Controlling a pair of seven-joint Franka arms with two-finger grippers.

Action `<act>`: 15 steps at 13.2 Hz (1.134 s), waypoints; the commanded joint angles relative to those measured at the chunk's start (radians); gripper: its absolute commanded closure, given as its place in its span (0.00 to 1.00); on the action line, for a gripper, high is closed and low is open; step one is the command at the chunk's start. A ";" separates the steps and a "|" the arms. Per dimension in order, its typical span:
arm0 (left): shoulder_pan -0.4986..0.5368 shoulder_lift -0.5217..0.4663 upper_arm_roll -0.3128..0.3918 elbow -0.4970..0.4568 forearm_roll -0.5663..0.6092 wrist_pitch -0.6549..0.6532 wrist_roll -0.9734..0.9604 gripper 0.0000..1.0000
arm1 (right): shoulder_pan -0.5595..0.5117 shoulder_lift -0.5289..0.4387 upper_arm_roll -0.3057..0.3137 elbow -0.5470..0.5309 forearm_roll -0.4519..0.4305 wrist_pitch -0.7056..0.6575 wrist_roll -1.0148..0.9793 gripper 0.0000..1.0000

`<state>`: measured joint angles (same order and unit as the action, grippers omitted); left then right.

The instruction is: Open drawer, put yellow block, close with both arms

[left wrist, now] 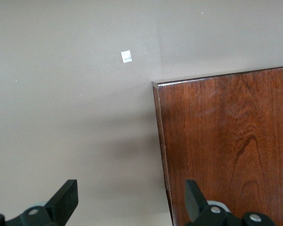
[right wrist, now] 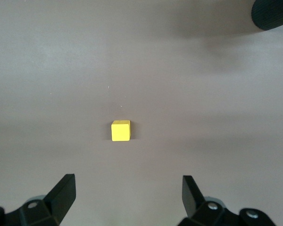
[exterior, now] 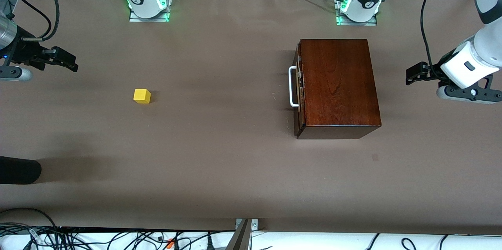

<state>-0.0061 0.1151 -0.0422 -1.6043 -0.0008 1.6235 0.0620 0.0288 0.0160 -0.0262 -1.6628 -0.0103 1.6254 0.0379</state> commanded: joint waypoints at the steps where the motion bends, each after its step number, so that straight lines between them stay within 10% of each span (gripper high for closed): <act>1: 0.000 0.044 -0.004 0.032 -0.027 -0.014 0.007 0.00 | 0.000 -0.013 -0.001 -0.018 -0.004 0.005 0.011 0.00; 15: -0.383 0.219 -0.008 0.159 -0.062 -0.008 -0.315 0.00 | 0.000 -0.005 -0.001 -0.011 -0.005 -0.001 0.013 0.00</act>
<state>-0.3306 0.2647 -0.0651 -1.5287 -0.0396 1.6285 -0.1948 0.0285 0.0176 -0.0278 -1.6676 -0.0103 1.6249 0.0379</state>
